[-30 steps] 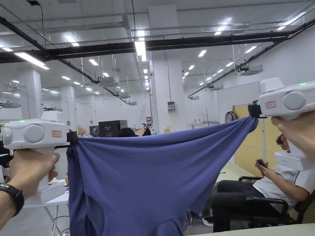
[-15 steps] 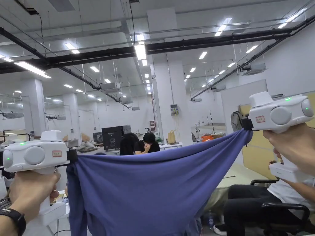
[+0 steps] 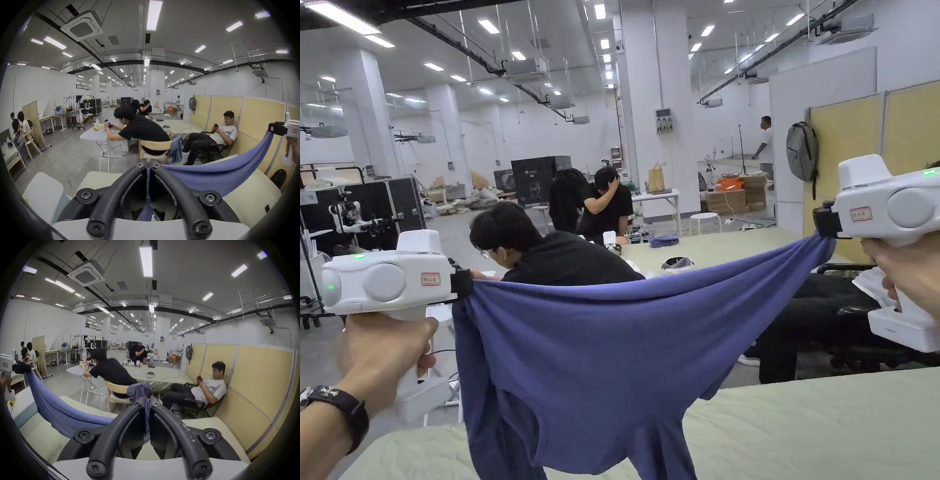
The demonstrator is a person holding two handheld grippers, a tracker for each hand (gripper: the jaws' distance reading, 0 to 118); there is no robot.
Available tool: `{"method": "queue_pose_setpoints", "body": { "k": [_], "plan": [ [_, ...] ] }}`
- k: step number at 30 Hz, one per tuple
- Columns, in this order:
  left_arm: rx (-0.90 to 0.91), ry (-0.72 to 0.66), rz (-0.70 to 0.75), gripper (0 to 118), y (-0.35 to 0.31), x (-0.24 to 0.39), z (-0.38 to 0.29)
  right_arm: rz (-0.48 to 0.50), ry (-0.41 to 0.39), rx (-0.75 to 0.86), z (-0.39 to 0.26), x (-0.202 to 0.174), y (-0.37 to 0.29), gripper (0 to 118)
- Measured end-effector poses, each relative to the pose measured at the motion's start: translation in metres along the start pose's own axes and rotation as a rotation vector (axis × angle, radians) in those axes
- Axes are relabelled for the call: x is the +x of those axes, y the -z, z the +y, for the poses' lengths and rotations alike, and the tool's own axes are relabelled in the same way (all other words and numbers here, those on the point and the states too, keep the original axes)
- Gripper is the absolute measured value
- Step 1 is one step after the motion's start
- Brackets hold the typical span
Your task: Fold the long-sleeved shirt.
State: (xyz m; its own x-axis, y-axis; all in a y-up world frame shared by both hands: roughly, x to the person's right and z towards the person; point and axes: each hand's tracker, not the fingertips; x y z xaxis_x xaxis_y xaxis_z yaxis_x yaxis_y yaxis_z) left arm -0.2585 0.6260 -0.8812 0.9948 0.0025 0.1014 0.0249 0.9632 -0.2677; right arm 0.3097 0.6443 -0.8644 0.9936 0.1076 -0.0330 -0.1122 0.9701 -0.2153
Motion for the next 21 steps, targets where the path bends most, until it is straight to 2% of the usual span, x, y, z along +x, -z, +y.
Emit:
{"method": "queue_pose_setpoints", "body": {
  "k": [9, 12, 21],
  "plan": [
    [-0.095, 0.008, -0.035, 1, -0.011, 0.005, -0.080, 0.047, 0.061, -0.090, -0.087, 0.012, -0.012, 8],
    [-0.141, -0.010, -0.043, 1, -0.027, 0.008, -0.119, 0.075, 0.107, -0.146, -0.127, 0.011, -0.032, 8],
    [-0.357, -0.054, -0.076, 1, -0.107, 0.022, -0.272, 0.114, 0.177, -0.359, -0.283, 0.003, -0.119, 8]
  ]
}}
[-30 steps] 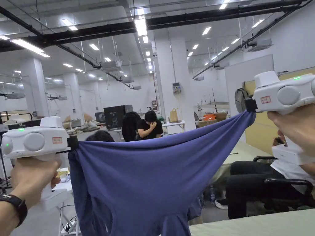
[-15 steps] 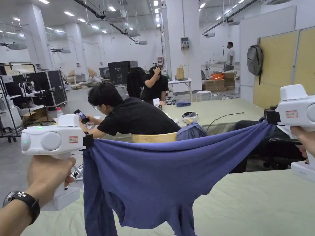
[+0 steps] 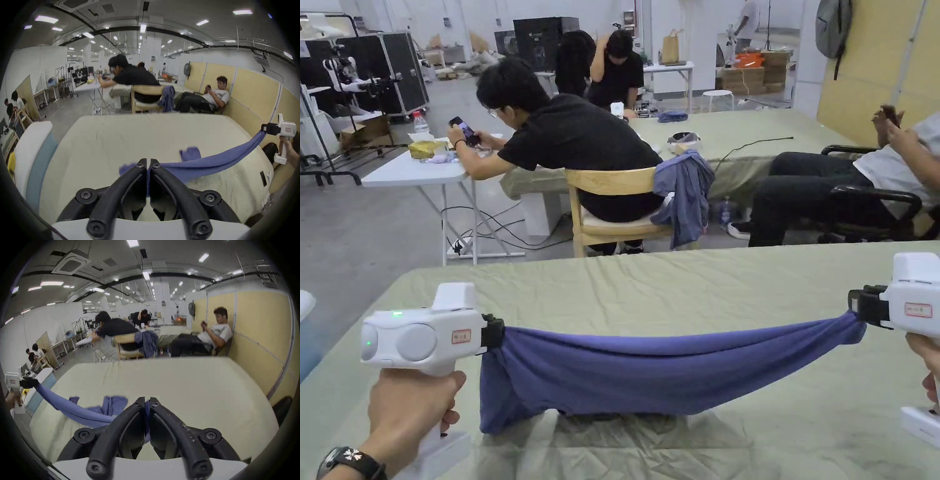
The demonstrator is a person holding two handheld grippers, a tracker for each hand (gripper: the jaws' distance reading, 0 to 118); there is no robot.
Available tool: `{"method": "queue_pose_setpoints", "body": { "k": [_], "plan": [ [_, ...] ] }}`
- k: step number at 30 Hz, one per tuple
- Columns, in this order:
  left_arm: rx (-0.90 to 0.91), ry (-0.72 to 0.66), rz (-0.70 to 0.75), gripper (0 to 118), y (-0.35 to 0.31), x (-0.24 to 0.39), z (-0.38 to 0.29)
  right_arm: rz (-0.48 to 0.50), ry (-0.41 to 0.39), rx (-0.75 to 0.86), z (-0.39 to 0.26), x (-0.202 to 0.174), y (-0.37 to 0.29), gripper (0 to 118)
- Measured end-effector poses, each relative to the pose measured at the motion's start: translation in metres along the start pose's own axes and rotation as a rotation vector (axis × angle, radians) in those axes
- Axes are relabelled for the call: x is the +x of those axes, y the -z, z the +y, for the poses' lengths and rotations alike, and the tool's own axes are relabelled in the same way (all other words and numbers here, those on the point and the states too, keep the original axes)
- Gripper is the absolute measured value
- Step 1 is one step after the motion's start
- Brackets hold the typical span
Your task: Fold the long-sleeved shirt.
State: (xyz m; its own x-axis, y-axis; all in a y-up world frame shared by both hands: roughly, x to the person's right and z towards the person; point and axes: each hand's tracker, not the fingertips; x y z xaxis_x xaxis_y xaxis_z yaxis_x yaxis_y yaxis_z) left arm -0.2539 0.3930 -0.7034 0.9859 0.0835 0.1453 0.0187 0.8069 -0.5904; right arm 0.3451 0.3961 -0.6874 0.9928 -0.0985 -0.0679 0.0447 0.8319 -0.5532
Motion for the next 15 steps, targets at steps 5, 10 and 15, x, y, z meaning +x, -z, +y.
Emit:
{"method": "queue_pose_setpoints", "body": {
  "k": [5, 10, 15],
  "plan": [
    [-0.133, -0.055, -0.012, 1, -0.015, 0.000, -0.103, 0.017, 0.034, -0.142, -0.109, 0.003, -0.025, 8],
    [-0.255, -0.089, -0.025, 1, -0.025, -0.006, -0.189, 0.019, 0.049, -0.220, -0.187, 0.002, -0.056, 8],
    [-0.306, -0.105, -0.009, 1, -0.032, -0.015, -0.237, 0.031, 0.060, -0.275, -0.233, 0.009, -0.065, 8]
  ]
}}
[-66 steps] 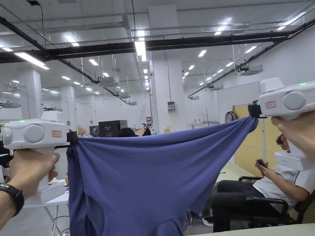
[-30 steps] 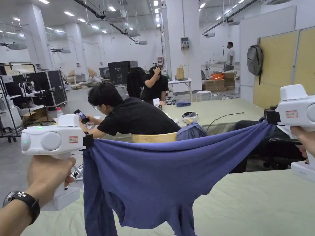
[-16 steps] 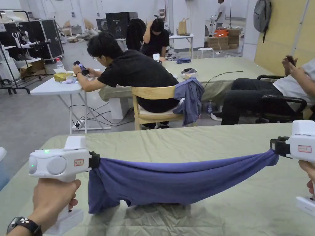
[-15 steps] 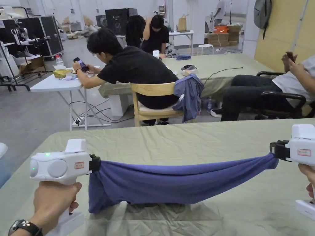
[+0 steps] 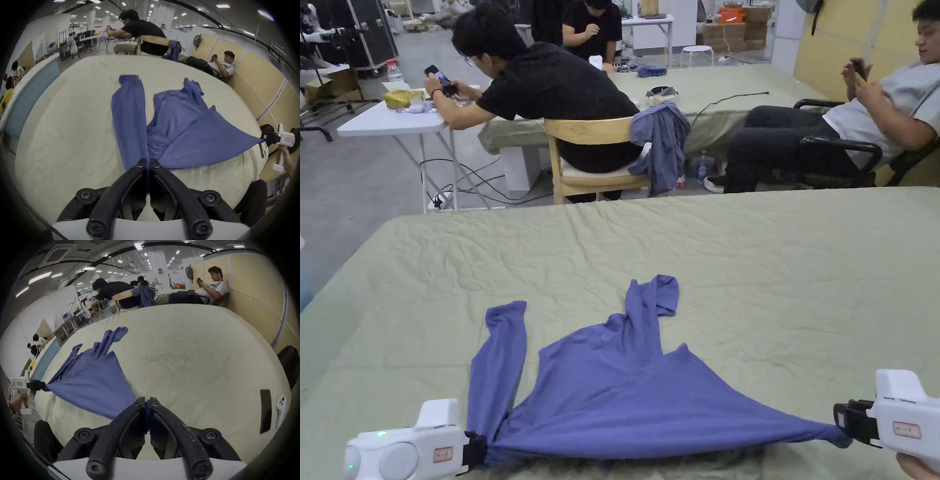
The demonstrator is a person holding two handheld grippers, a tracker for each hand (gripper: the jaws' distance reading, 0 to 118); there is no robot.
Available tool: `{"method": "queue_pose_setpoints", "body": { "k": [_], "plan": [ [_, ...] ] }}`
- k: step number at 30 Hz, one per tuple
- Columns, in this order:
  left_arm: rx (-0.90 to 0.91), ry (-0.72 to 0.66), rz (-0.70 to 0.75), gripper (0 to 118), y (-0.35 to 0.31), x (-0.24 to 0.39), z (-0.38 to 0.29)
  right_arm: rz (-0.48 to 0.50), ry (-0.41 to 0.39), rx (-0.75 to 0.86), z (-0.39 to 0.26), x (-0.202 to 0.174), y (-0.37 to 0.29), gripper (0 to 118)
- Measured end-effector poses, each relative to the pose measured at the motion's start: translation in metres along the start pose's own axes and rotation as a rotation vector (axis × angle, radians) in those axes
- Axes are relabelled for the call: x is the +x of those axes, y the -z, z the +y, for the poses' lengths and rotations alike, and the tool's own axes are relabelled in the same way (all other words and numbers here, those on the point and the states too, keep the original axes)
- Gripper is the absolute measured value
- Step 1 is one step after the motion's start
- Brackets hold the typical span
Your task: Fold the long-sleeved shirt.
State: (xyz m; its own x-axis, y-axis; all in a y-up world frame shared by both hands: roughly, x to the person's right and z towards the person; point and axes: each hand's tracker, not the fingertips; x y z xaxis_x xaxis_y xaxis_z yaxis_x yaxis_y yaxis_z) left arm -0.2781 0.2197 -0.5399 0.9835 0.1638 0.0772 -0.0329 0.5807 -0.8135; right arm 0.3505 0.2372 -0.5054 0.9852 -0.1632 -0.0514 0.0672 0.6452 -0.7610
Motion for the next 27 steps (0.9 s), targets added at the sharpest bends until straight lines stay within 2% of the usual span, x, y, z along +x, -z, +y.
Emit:
{"method": "queue_pose_setpoints", "body": {
  "k": [7, 9, 10, 11, 12, 13, 16, 18, 20, 25, 27],
  "plan": [
    [-0.088, 0.019, 0.006, 1, 0.017, -0.003, -0.025, -0.007, -0.016, -0.097, -0.023, 0.005, 0.015, 8],
    [-0.100, 0.026, 0.008, 8, 0.020, -0.001, -0.025, 0.009, -0.009, -0.136, -0.022, 0.004, 0.020, 10],
    [-0.115, 0.046, 0.022, 14, 0.021, 0.000, -0.023, 0.005, -0.016, -0.136, -0.023, 0.004, 0.021, 17],
    [-0.140, 0.073, 0.061, 18, 0.022, 0.001, -0.023, -0.019, -0.036, -0.142, -0.023, 0.002, 0.022, 30],
    [-0.161, 0.093, 0.094, 23, 0.020, 0.005, -0.024, -0.038, -0.063, -0.148, -0.021, 0.001, 0.021, 49],
    [-0.163, 0.103, 0.093, 25, 0.018, 0.004, -0.024, -0.053, -0.097, -0.161, -0.019, -0.001, 0.020, 53],
    [-0.083, 0.051, 0.092, 27, -0.002, 0.002, -0.025, -0.016, -0.161, -0.125, -0.014, -0.013, 0.001, 53],
    [-0.039, -0.033, 0.091, 28, -0.016, -0.001, -0.022, -0.013, -0.169, -0.079, -0.008, -0.025, -0.016, 53],
    [0.004, -0.048, 0.082, 28, -0.037, 0.006, -0.021, -0.005, -0.185, 0.002, 0.002, -0.038, -0.035, 53],
    [0.143, 0.027, 0.133, 28, -0.097, 0.031, -0.026, 0.062, -0.228, 0.196, 0.019, -0.091, -0.094, 52],
    [0.180, 0.072, 0.147, 20, -0.117, 0.045, -0.034, 0.099, -0.240, 0.241, 0.020, -0.110, -0.114, 48]
  ]
}}
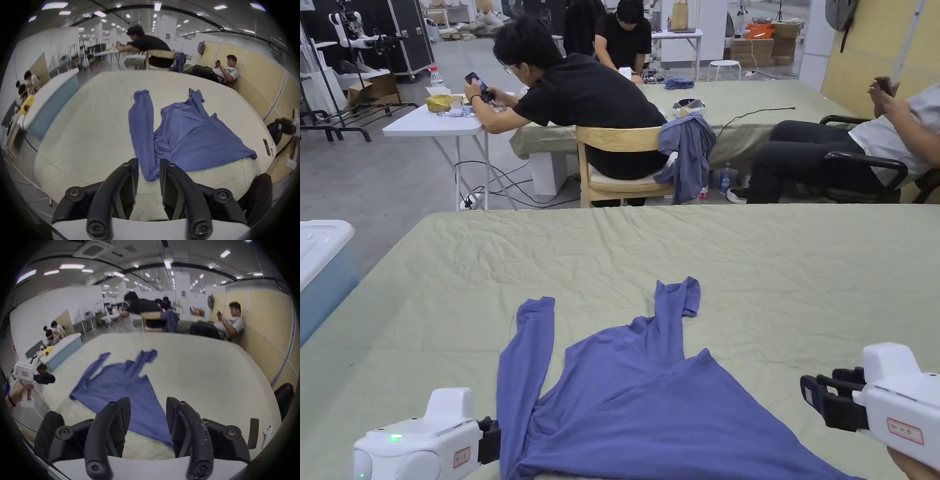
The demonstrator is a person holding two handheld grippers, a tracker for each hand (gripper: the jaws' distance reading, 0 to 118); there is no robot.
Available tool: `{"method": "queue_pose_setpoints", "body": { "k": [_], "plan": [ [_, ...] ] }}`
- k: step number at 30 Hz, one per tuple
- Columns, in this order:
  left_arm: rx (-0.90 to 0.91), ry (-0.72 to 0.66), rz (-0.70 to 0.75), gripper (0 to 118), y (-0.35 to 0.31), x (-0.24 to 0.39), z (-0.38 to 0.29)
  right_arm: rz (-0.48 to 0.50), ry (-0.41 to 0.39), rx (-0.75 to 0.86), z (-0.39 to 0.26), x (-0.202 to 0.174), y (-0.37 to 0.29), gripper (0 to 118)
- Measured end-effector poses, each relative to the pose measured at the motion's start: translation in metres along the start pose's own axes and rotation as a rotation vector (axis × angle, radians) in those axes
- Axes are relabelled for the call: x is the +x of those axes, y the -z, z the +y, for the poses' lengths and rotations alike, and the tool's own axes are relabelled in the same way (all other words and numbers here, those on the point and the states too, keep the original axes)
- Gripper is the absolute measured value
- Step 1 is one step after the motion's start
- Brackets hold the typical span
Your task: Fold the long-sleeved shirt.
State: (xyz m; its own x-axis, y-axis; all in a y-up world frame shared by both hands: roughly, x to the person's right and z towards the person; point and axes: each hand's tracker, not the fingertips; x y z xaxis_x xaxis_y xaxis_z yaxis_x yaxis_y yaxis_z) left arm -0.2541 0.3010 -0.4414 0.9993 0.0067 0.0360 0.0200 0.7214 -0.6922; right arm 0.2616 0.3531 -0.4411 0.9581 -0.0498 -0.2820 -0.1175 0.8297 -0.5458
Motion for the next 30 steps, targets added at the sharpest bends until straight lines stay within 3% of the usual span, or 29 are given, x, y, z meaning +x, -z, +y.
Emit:
{"method": "queue_pose_setpoints", "body": {
  "k": [2, 4, 5, 8, 12, 19, 20, 22, 24, 30],
  "plan": [
    [0.038, 0.022, -0.010, 8, -0.024, 0.012, -0.006, 0.020, -0.012, 0.046, 0.005, -0.017, -0.013, 35],
    [0.061, 0.035, -0.051, 2, -0.042, 0.020, -0.012, 0.037, -0.026, 0.089, 0.005, -0.034, -0.023, 8],
    [0.070, 0.031, -0.097, 0, -0.049, 0.021, -0.013, 0.044, -0.033, 0.100, 0.005, -0.039, -0.027, 3],
    [0.036, 0.009, -0.147, 0, -0.060, 0.025, -0.014, 0.095, -0.017, 0.105, 0.005, -0.052, -0.032, 1],
    [-0.054, 0.035, -0.170, 0, -0.055, 0.017, -0.011, 0.100, -0.071, 0.096, 0.008, -0.065, -0.030, 1],
    [-0.259, 0.101, -0.148, 0, -0.010, 0.006, -0.017, 0.127, -0.028, 0.067, 0.004, -0.064, -0.008, 1],
    [-0.254, 0.096, -0.152, 8, -0.005, 0.004, -0.018, 0.128, -0.025, 0.061, 0.004, -0.064, -0.005, 1],
    [-0.225, 0.076, -0.121, 12, 0.011, 0.002, -0.017, 0.135, -0.018, 0.042, 0.002, -0.064, 0.005, 1],
    [-0.263, 0.135, -0.053, 36, 0.033, 0.002, -0.018, 0.136, -0.015, 0.024, 0.001, -0.062, 0.015, 1],
    [-0.337, 0.146, -0.086, 37, 0.101, -0.002, -0.028, 0.138, 0.001, -0.043, -0.004, -0.056, 0.049, 1]
  ]
}}
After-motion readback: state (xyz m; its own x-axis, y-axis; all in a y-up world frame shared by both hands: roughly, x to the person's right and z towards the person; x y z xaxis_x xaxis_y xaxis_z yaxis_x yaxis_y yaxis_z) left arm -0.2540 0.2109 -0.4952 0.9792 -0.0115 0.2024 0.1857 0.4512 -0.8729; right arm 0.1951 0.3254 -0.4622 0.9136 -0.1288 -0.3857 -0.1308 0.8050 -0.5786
